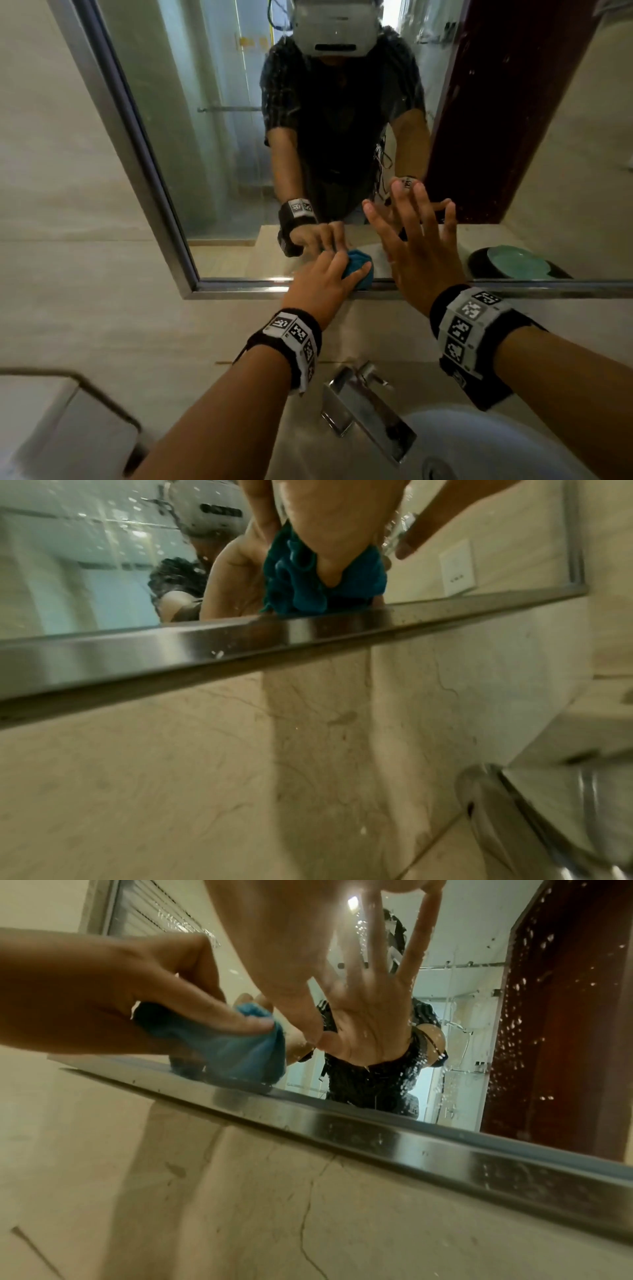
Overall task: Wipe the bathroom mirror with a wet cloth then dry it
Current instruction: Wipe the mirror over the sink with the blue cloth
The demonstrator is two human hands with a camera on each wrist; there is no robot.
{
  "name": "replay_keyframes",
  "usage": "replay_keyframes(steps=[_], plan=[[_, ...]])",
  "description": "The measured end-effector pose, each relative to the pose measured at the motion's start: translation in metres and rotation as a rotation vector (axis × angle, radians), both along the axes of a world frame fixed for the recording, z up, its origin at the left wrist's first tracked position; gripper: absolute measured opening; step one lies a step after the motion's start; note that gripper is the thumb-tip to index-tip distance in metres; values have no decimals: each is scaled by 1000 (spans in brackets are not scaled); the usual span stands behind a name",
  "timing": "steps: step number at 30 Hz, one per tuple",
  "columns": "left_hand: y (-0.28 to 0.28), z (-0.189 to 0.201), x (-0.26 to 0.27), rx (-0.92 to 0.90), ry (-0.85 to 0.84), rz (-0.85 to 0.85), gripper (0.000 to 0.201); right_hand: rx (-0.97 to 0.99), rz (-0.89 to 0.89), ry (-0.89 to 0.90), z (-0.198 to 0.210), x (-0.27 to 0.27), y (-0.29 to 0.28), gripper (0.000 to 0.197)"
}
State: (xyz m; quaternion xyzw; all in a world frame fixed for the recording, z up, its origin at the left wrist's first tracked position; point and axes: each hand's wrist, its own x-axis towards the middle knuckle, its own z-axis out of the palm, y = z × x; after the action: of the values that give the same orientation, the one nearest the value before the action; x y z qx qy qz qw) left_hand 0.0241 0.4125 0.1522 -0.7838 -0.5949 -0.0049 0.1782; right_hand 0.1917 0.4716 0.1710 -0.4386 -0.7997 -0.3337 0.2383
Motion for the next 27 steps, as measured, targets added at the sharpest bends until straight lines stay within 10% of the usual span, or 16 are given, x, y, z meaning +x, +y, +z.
replay_keyframes(steps=[10, 19, 27], plan=[[-17, 9, 9, -167, -71, 45, 61, -218, 94, 71, 14, 6, -18, 99], [-74, 49, 13, -164, -974, 82, 32, -745, 208, 262, 39, 50, -103, 54], [-139, 50, 55, -376, -1400, 49, 9, -999, 180, 450, 40, 45, -194, 57]])
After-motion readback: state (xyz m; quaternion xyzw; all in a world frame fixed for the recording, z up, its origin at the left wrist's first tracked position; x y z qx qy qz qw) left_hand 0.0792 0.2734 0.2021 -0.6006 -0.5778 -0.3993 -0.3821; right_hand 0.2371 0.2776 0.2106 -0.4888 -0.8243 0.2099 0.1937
